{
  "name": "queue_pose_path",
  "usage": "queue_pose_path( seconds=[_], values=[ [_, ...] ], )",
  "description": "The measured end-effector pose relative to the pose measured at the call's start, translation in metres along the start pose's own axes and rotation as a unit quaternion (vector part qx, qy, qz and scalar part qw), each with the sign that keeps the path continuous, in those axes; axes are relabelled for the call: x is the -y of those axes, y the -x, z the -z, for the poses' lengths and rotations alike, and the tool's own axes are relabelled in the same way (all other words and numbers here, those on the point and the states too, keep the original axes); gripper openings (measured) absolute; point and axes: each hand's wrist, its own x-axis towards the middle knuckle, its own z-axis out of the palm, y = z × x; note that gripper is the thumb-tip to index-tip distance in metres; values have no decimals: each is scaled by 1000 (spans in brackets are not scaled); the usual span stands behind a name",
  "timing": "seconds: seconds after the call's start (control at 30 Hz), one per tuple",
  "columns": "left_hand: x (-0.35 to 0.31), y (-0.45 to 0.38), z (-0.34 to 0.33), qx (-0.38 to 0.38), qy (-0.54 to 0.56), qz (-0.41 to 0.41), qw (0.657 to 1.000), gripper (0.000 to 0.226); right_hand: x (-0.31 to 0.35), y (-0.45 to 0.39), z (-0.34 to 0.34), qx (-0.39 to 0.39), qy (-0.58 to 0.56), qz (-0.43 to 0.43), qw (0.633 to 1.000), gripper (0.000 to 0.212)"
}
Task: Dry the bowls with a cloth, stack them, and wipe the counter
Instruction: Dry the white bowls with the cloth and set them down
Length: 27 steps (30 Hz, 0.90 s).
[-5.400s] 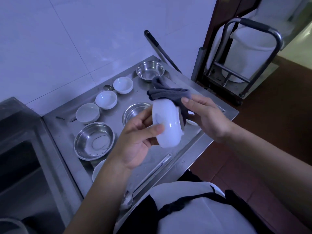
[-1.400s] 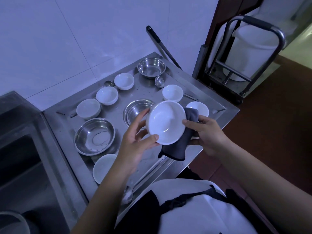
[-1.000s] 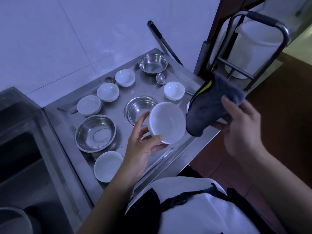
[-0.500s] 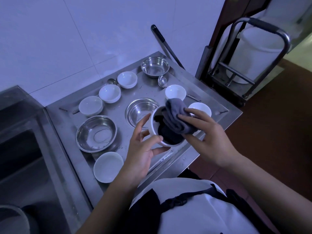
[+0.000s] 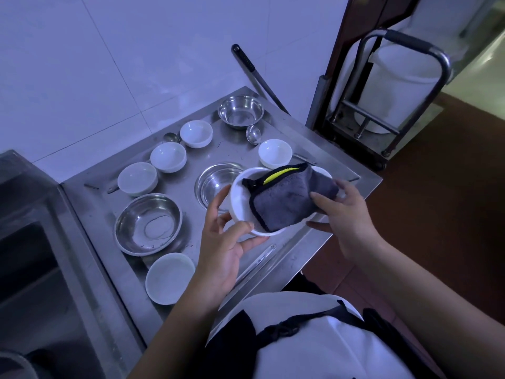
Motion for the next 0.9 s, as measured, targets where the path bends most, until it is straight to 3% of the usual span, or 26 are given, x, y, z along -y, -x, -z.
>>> queue_pose_path(
  seconds=[0.07,0.13,0.17,0.23,0.3,0.37,0.47,0.57,0.67,0.73,0.8,0.83,0.9],
  values=[
    [-3,1,-2,6,-1,-11,1000,67,2,1,1,-21,99,83,991,54],
    [-6,2,-4,14,-8,-22,1000,67,4,1,2,-9,168,158,973,41],
    [-8,2,-6,16,-12,-26,999,67,6,1,2,28,148,159,976,35],
    [-10,2,-8,22,-20,-34,999,66,11,4,1,136,50,99,984,25],
    [-12,1,-9,33,-35,-42,998,68,14,2,0,182,18,66,981,31],
    [-12,0,-10,28,-62,-51,996,73,13,0,-6,160,21,51,986,42],
    [-11,2,-16,13,-113,-91,989,75,9,-3,-20,103,4,9,995,40],
    [-8,5,-22,-1,-158,-140,977,75,3,-7,-29,131,-43,-85,987,35],
    [-4,6,-21,-16,-186,-150,971,77,-3,-9,-33,130,-7,-101,986,34],
    [-2,5,-17,-12,-219,-146,965,75,-5,-14,-34,96,24,-65,993,30],
    [-3,3,-14,0,-263,-126,957,75,-2,-20,-32,73,121,35,989,27],
    [-4,2,-13,8,-275,-104,956,76,2,-24,-31,62,205,104,971,28],
    [-12,-4,-11,29,-264,-51,963,77,15,-29,-27,51,360,246,899,27]
  ],
)
